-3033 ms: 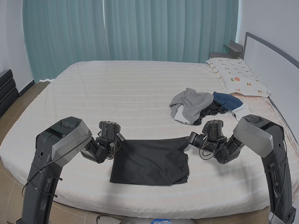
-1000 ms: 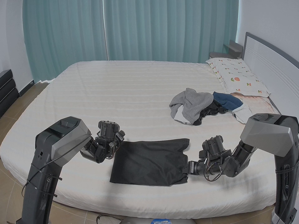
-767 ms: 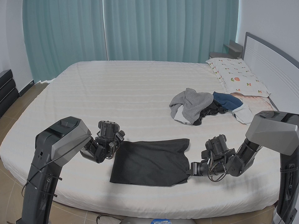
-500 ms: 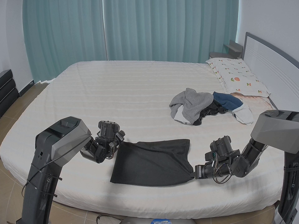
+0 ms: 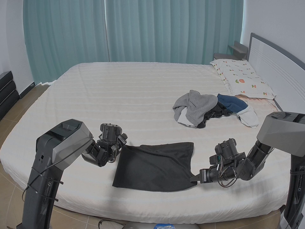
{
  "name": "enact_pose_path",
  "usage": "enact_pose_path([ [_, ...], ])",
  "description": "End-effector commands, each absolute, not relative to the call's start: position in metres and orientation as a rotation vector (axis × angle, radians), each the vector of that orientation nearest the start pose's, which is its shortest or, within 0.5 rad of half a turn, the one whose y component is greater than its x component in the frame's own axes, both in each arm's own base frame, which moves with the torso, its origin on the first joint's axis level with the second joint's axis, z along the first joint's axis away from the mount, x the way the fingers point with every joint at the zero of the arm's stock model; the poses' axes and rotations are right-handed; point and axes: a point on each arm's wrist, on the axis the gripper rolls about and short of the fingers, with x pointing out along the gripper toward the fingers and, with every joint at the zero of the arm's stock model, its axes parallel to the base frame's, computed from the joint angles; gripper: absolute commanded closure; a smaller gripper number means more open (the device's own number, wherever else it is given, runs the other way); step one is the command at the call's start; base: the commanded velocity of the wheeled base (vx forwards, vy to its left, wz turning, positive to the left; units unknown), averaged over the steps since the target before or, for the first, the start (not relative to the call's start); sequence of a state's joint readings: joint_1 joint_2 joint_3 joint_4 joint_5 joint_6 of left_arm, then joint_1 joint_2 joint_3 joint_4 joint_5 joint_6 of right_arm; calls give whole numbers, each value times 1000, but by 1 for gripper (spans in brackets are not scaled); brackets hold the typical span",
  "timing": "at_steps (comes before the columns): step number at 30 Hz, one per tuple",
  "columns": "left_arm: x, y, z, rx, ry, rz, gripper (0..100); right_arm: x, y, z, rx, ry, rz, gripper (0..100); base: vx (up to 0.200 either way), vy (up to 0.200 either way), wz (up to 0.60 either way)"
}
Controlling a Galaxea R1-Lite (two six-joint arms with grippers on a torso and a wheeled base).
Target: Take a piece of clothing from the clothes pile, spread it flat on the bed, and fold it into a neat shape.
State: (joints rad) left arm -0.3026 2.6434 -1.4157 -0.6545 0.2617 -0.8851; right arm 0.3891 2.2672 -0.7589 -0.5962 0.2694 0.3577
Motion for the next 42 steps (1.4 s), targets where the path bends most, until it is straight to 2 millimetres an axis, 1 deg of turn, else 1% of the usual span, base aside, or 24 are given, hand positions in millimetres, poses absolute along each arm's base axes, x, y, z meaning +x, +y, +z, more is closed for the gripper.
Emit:
enact_pose_path([
  [1,459,-138,-52,-702,528,203,0,343,136,-10,316,922,425,0,0,0,0],
  [2,459,-137,-52,-701,528,203,0,351,137,-10,338,909,414,0,0,0,0],
  [3,459,-137,-52,-701,528,203,0,353,137,-11,344,906,409,0,0,0,0],
  [4,459,-138,-51,-703,530,197,0,365,141,-12,387,878,392,0,0,0,0],
  [9,459,-139,-51,-705,541,182,0,400,151,-23,513,772,290,0,0,0,0],
  [12,458,-140,-51,-712,557,157,0,415,157,-27,560,745,258,0,0,0,0],
  [16,458,-141,-51,-710,562,145,0,424,160,-33,565,732,251,0,0,0,0],
  [18,458,-144,-51,-710,569,131,0,429,160,-33,563,721,235,0,0,0,0],
  [20,458,-145,-50,-711,574,119,0,431,160,-38,556,735,216,0,0,0,0],
  [28,459,-145,-50,-716,578,104,0,440,163,-41,555,719,191,0,0,0,0],
  [33,460,-146,-51,-720,582,94,0,442,164,-40,559,709,191,0,0,0,0],
  [34,460,-146,-50,-720,582,92,100,442,163,-40,560,707,190,0,0,0,0],
  [36,459,-146,-51,-721,584,94,100,443,163,-42,560,707,190,0,0,0,0],
  [37,460,-146,-50,-721,582,93,100,445,164,-42,563,704,189,100,0,0,0],
  [42,458,-146,-51,-718,593,98,100,446,164,-41,583,703,184,100,0,0,0],
])
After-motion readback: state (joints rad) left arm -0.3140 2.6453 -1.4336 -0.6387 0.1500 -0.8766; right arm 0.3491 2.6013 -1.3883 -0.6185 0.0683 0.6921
